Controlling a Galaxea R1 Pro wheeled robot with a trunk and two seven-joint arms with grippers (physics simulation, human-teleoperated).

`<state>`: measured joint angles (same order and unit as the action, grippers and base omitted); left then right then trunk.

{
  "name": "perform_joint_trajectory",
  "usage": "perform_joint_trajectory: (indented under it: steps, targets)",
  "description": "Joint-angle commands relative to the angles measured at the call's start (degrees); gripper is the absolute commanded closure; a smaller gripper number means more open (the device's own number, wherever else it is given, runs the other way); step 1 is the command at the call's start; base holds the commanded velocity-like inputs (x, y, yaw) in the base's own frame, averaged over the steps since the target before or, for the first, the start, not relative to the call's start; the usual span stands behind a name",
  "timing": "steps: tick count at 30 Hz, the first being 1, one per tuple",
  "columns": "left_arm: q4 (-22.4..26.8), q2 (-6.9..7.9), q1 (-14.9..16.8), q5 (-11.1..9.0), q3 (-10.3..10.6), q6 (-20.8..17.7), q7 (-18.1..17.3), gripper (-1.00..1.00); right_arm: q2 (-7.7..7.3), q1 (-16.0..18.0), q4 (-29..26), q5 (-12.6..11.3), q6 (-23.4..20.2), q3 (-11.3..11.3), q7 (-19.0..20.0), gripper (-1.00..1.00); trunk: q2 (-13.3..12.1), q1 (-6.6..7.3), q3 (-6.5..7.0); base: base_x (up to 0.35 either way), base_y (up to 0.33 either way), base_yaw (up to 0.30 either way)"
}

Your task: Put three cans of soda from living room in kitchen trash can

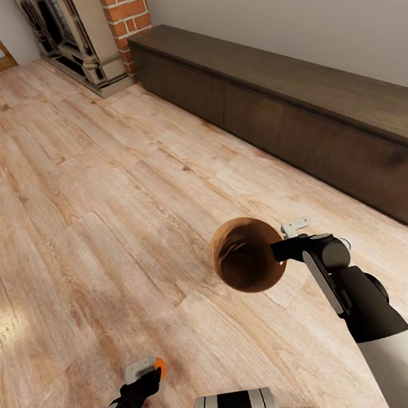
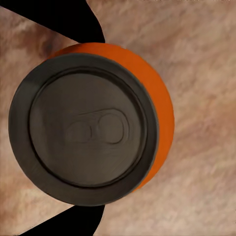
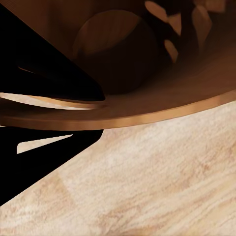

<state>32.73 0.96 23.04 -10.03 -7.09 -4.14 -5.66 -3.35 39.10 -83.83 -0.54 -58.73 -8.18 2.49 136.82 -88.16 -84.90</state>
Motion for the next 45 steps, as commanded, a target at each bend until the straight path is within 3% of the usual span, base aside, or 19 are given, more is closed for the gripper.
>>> perform_joint_trajectory:
  steps: [1,11,36,45]
  targets:
    - [-0.03,0.0,-0.01,0.12,-0.03,0.01,0.01,1.0,0.01,0.02,-0.02,-1.04,0.01,0.0,0.27,1.0,0.0,0.0,0.0,0.0,0.0,0.0]
    - [0.04,-0.08,-0.01,0.1,0.05,0.01,-0.03,1.0,0.01,0.02,-0.02,-1.04,0.0,-0.07,0.26,1.0,0.0,0.0,0.0,0.0,0.0,0.0]
    - [0.05,-0.08,-0.01,0.1,0.06,0.01,-0.03,1.0,0.1,0.02,-0.02,-1.04,0.02,-0.08,0.26,1.0,-10.03,5.49,4.51,0.0,0.0,0.0]
    - [0.09,-0.08,-0.01,0.1,0.06,0.01,-0.06,1.0,0.12,0.02,-0.02,-1.04,0.02,-0.18,0.29,1.0,-13.63,7.47,6.82,0.0,0.0,0.0]
